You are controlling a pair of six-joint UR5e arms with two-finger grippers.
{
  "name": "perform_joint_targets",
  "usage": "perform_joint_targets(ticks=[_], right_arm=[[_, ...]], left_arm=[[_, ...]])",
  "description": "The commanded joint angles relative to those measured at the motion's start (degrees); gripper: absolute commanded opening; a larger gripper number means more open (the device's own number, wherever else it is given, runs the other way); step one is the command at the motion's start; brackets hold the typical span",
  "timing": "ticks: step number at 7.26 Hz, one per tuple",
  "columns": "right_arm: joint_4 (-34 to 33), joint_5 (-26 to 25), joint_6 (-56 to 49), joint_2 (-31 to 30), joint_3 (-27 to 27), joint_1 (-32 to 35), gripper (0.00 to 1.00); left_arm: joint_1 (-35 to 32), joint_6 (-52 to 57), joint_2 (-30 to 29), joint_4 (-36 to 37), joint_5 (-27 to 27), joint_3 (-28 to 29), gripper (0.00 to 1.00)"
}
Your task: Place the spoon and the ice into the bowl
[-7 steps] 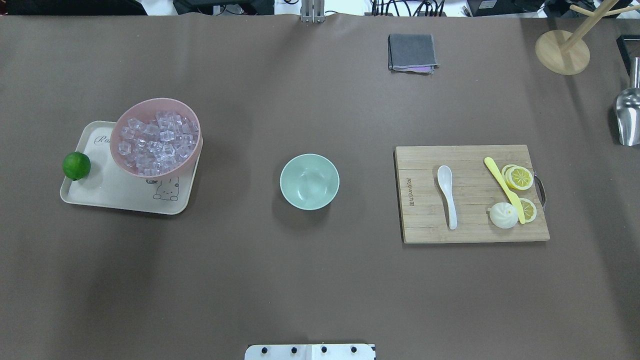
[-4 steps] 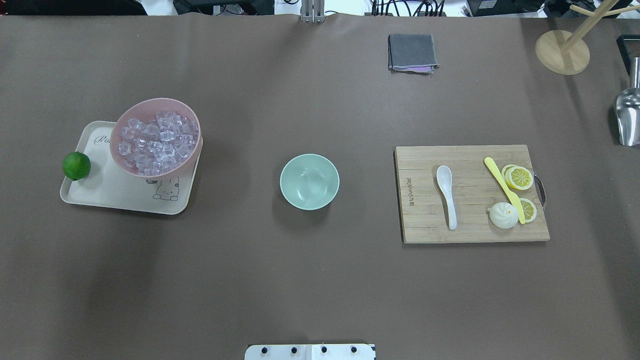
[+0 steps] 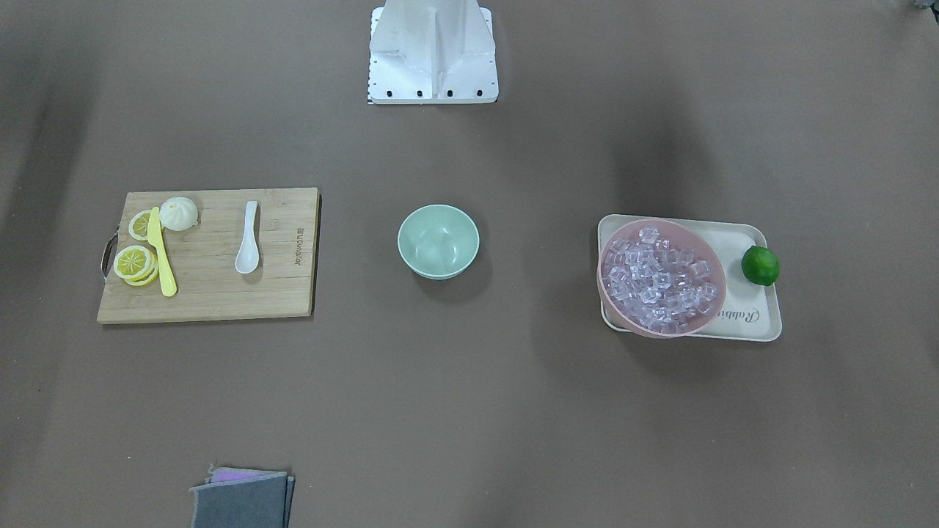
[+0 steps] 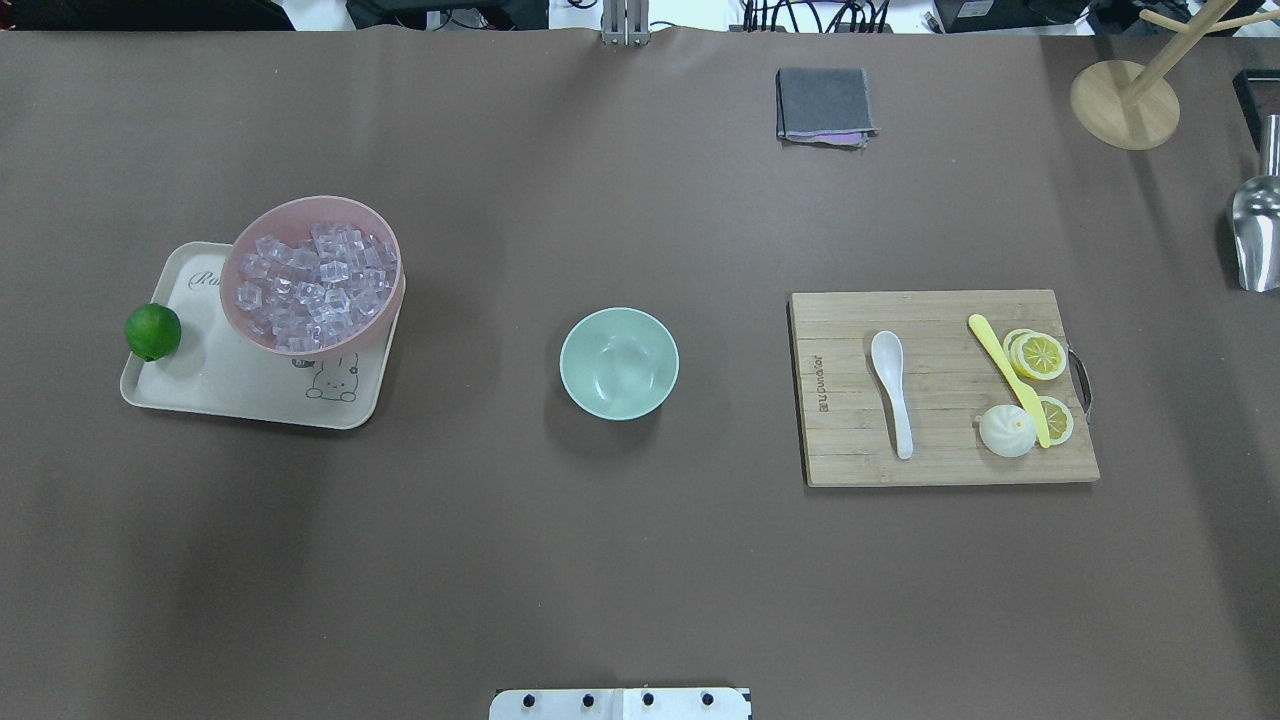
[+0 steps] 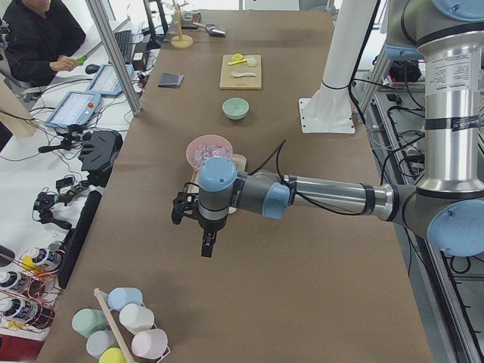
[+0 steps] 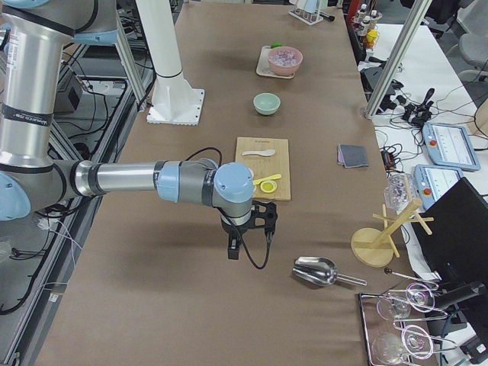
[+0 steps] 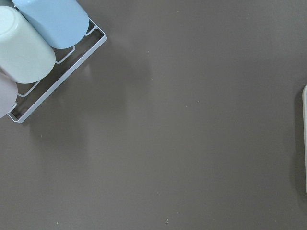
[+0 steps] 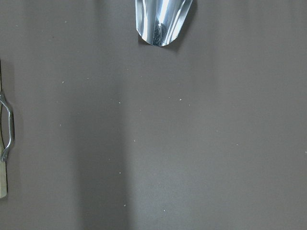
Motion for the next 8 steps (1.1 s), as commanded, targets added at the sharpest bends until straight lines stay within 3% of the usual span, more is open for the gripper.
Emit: perform_joint_targets(ticks=[1, 8], right_arm=[[0.0, 0.0, 0.1, 0.0, 0.0, 0.0, 1.00], [0.0, 0.1, 0.2, 0.0, 0.0, 0.0, 1.00]], left_arm=[[0.0, -0.1, -0.2, 0.1, -0.1, -0.4, 0.98], [0.2, -0.3, -1.6, -0.1, 0.0, -0.3, 0.98]])
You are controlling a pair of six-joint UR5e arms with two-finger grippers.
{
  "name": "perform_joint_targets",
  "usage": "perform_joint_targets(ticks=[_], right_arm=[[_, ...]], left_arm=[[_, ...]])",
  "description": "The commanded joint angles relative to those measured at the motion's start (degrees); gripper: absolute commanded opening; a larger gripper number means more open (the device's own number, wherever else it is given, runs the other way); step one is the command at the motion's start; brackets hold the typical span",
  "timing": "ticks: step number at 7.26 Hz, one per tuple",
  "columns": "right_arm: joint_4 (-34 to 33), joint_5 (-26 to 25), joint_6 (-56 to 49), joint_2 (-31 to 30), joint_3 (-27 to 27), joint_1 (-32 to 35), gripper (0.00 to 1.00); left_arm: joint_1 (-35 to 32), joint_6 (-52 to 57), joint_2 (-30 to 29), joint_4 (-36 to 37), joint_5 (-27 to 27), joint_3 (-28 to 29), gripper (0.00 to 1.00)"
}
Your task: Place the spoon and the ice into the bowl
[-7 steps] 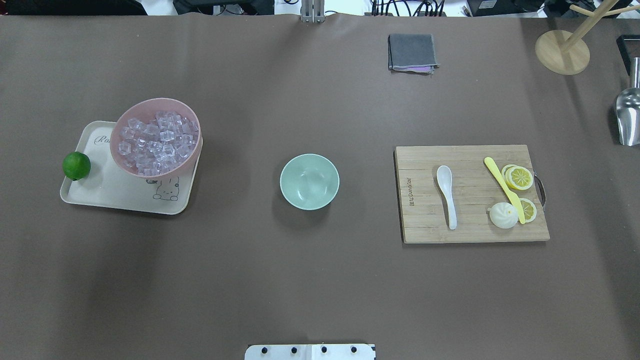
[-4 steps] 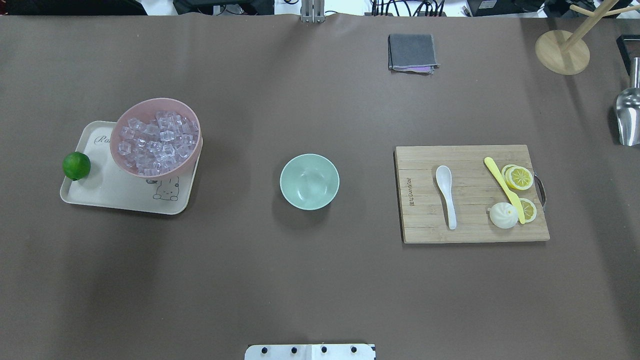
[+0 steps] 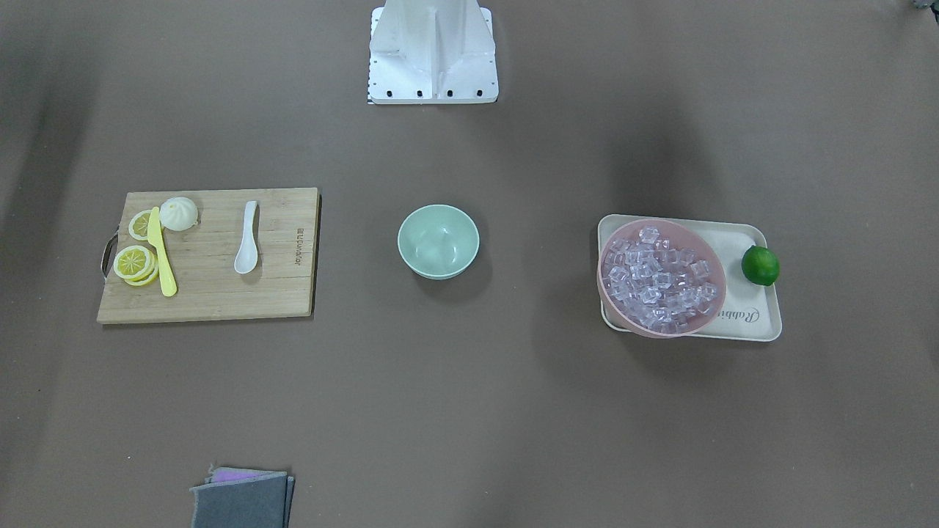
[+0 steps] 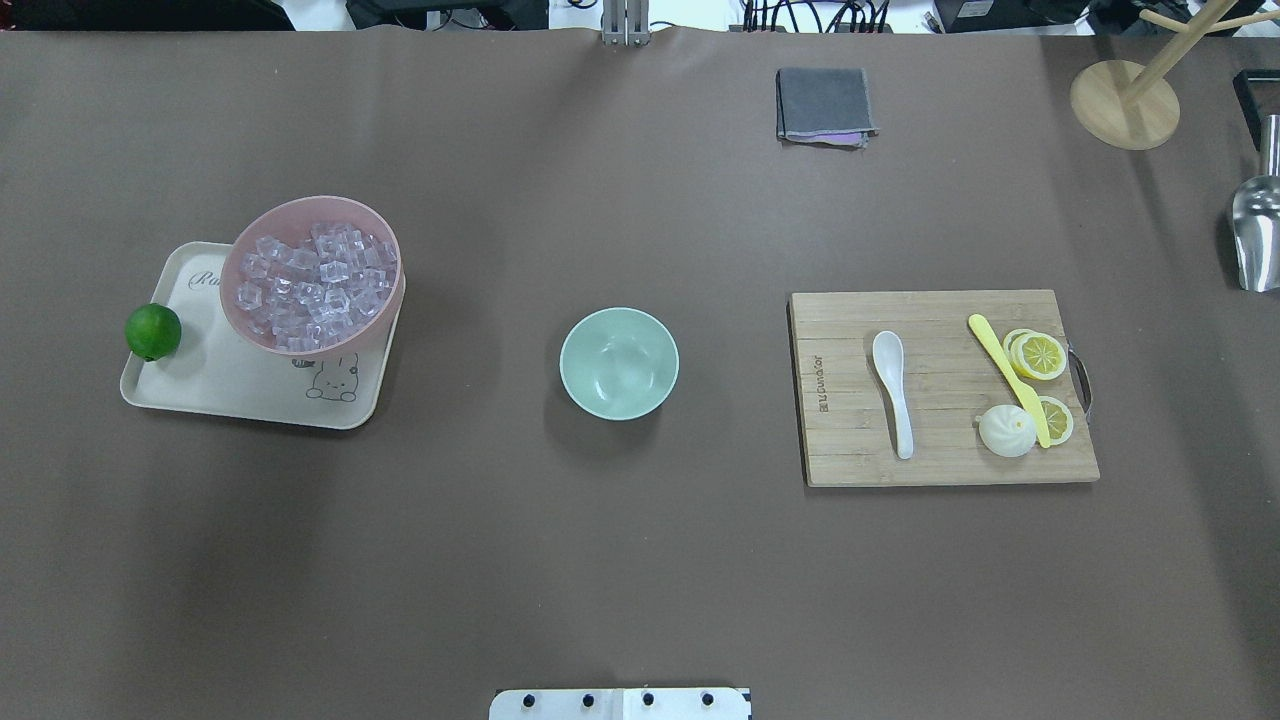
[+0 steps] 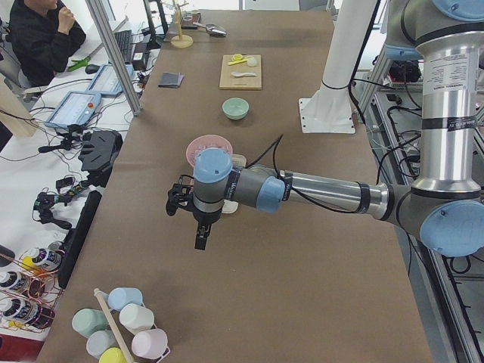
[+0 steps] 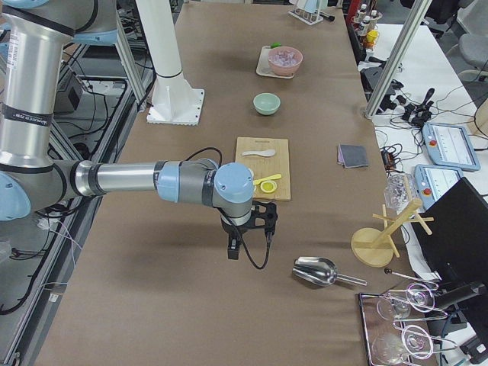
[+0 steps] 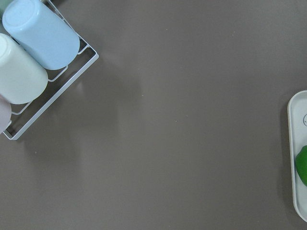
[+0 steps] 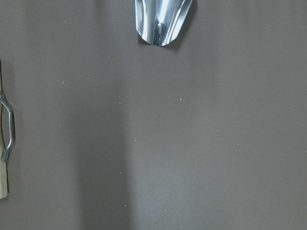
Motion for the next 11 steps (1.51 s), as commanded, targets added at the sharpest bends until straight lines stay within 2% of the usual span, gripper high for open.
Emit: perform_joint_targets(ticks=[1, 7, 9, 10, 11], right_arm=[[0.0, 0.0, 0.0, -0.1, 0.0, 0.0, 1.00], [0.0, -0.5, 0.1, 0.2, 0.0, 0.0, 1.00], [0.0, -0.3, 0.4, 0.4, 0.0, -0.7, 1.00], [0.0, -0.3, 0.4, 0.7, -0.2, -1.1, 1.00], [0.0, 0.0, 0.4, 1.1, -0.2, -1.2, 1.00]], left_arm=[[0.1, 0.0, -0.1, -0.2, 0.0, -0.1, 0.98], [0.3, -0.3, -1.4, -0.3, 0.0, -1.0, 0.98], [2.1, -0.3, -5.0, -0.3, 0.9, -3.3, 0.98], [5.0, -0.3, -7.8, -0.3, 0.4, -3.3, 0.98], [6.5, -4.9, -8.1, -0.3, -0.9, -4.8, 0.98]])
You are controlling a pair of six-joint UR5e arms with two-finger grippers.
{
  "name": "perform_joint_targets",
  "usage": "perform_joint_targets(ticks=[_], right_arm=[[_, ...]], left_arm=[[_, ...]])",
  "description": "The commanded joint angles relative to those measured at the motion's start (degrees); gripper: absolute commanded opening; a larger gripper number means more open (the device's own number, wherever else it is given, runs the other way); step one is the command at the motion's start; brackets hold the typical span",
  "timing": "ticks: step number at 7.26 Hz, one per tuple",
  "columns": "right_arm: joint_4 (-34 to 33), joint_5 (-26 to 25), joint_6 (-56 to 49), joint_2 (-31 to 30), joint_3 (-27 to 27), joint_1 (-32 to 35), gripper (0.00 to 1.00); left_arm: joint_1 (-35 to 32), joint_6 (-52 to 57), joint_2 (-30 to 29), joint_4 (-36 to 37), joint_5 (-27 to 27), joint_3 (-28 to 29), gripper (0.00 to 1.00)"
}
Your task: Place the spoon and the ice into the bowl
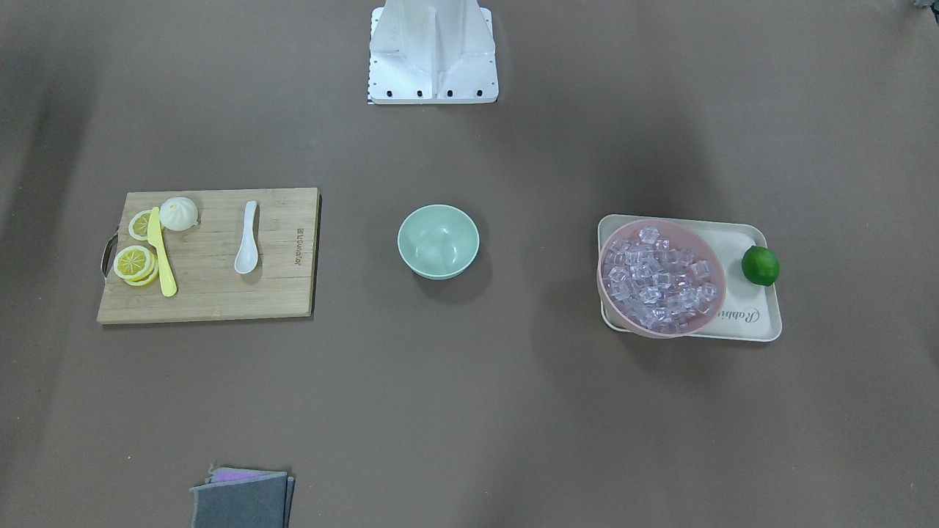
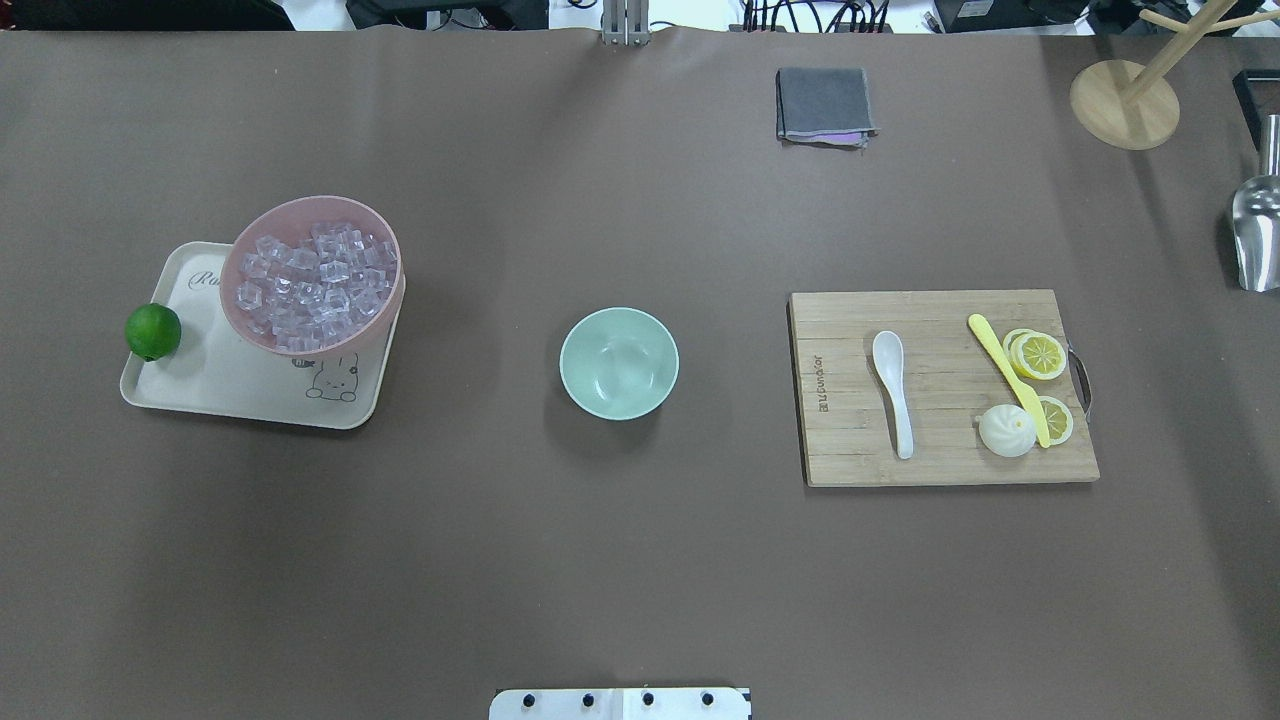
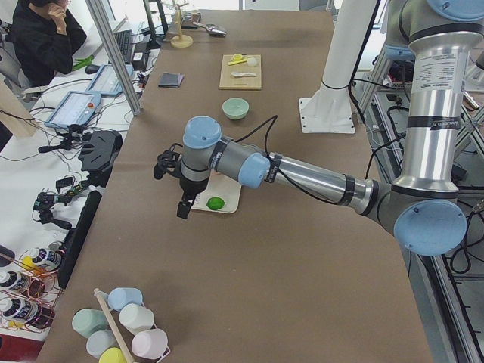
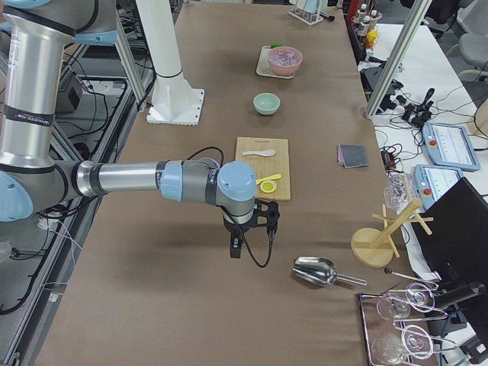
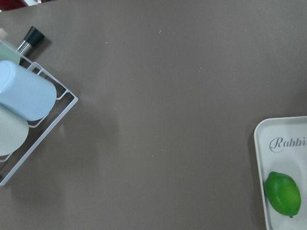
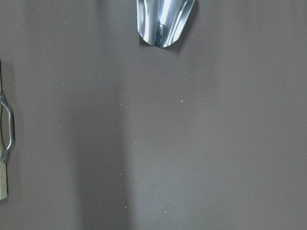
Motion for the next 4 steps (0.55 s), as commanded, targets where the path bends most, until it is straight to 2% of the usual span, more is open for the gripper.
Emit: perform_joint_targets(ticks=[1, 2, 3, 4], right_arm=[[-0.2, 1.6, -0.2, 1.8, -0.4, -0.3, 1.00], [0.0, 3.2, -0.3, 3.1, -1.1, -0.5, 1.00], [0.1, 3.2, -0.3, 3.5, -1.5, -1.0, 1.00], [0.7, 3.1, 0.0, 7.0, -2.5, -1.8, 1.00]], left_arm=[[4.7, -12.2, -4.2, 0.0, -5.0, -2.5, 0.98], [7.5, -20.9, -6.6, -0.1, -8.7, -2.7, 0.98], [10.7, -25.5, -7.4, 0.0, -4.1, -3.4, 0.98], [13.8, -30.0, -7.5, 0.0, 2.5, -4.0, 0.98]])
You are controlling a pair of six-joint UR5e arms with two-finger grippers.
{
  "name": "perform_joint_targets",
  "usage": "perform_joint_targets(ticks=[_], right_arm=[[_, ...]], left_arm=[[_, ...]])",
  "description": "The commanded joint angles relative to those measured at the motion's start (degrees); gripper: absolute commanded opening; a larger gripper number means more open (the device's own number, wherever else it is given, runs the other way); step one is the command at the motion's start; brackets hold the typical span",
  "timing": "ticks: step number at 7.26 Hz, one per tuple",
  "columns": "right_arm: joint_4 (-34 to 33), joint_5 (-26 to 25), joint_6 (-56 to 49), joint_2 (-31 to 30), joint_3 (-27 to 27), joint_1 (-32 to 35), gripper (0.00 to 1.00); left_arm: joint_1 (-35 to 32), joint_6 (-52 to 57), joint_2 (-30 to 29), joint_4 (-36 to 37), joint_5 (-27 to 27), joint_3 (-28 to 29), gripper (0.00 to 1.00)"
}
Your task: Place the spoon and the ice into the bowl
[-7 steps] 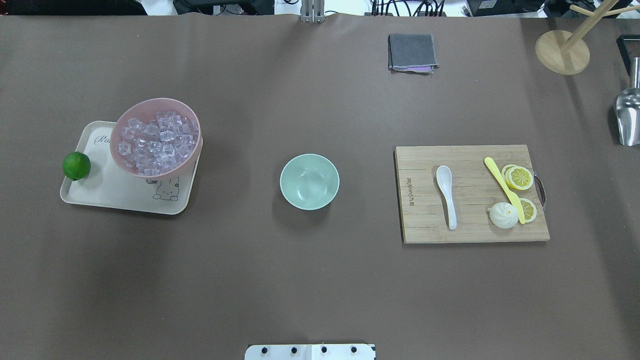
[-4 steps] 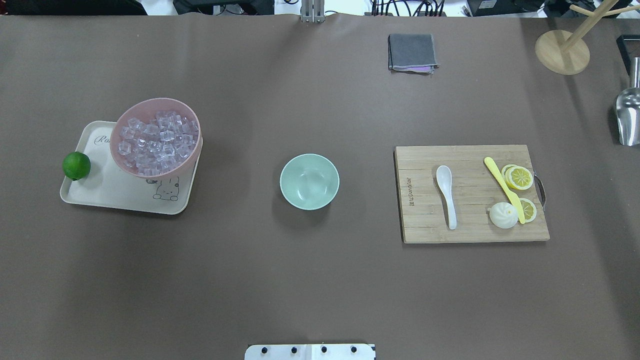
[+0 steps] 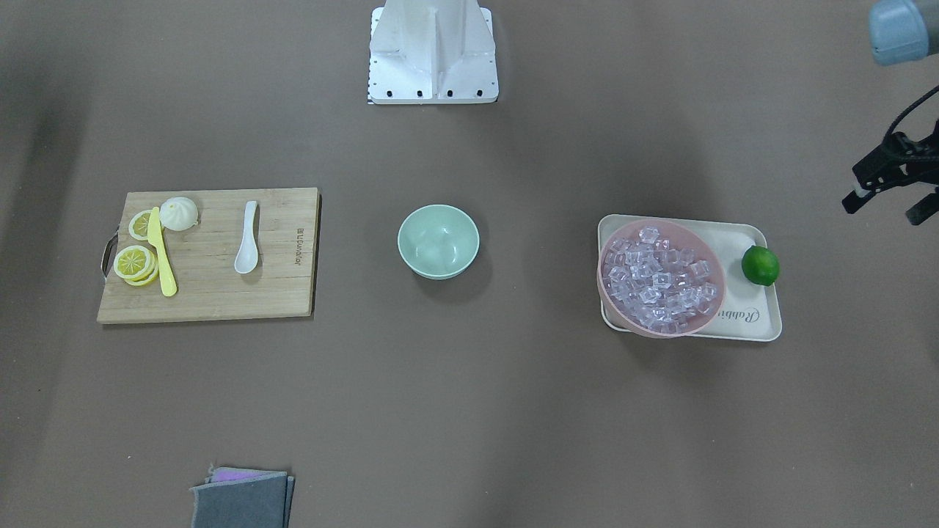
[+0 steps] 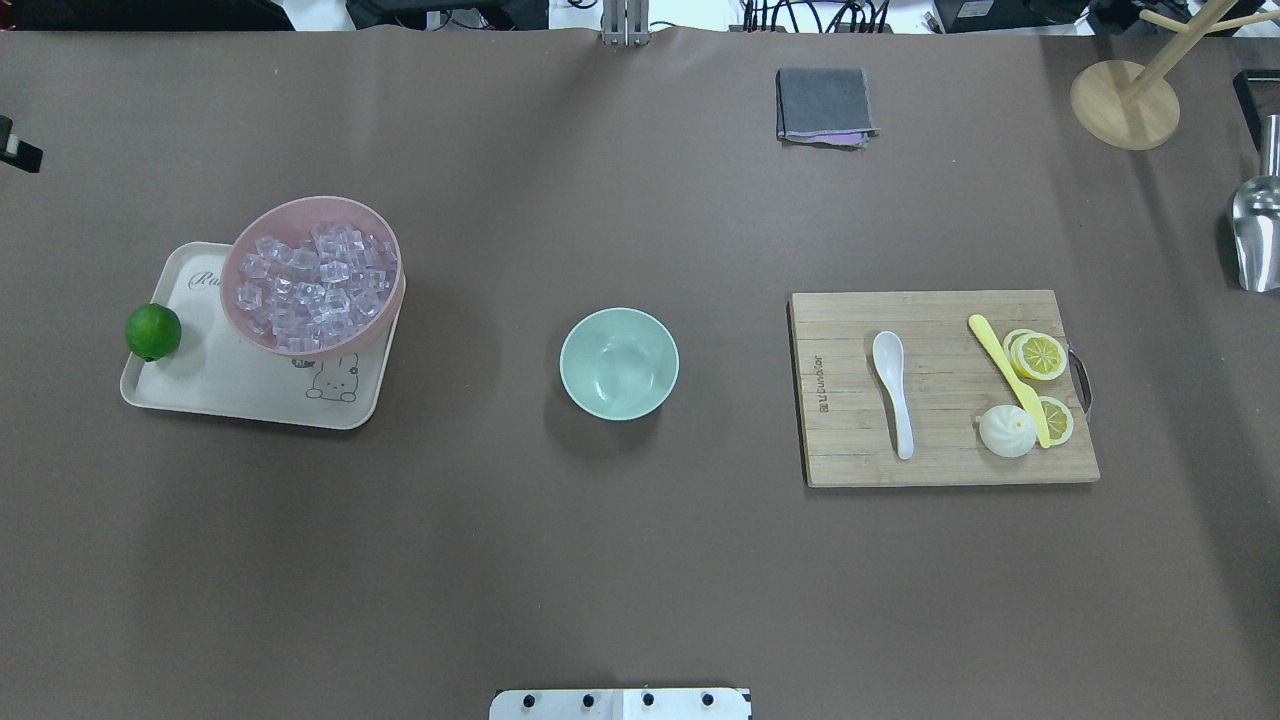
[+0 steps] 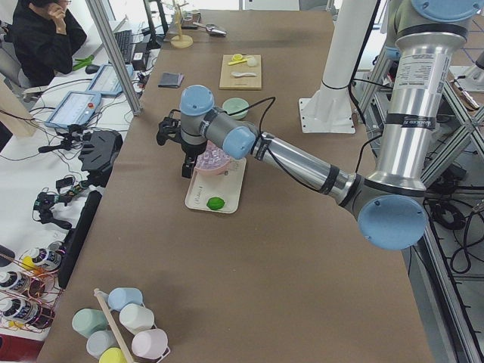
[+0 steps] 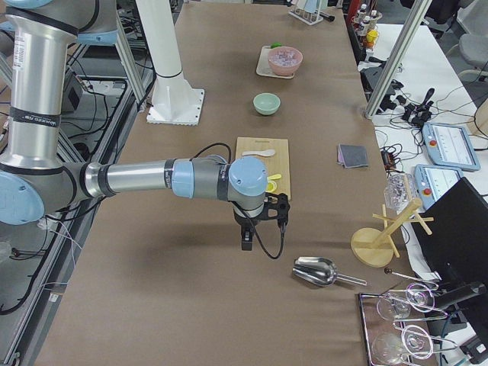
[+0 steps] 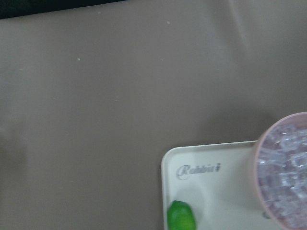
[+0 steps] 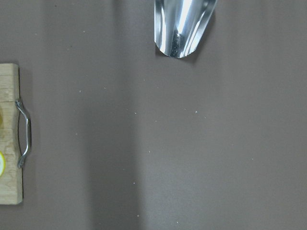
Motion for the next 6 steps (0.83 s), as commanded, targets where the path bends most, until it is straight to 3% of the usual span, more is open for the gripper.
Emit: perform_joint_targets(ticks=[1, 3, 5, 6], right_arm=[[0.7, 0.9, 0.3, 3.6, -3.0, -0.8, 1.00], [0.9, 3.2, 0.3, 3.7, -5.7, -0.8, 1.00], [3.7, 6.1, 0.6, 4.1, -7.4, -0.9, 1.00], [3.8, 7.1, 1.7, 4.2, -7.4, -0.9, 1.00]], left_arm=[[5.2, -9.6, -1.0, -0.2, 10.0, -0.4, 0.98], [6.1, -15.3, -3.2, -0.1, 13.8, -0.3, 0.98], [15.9, -25.0, -6.1, 0.2, 24.6, 0.1, 0.98], [18.0, -27.1, -7.7, 0.2, 26.2, 1.7, 0.98]])
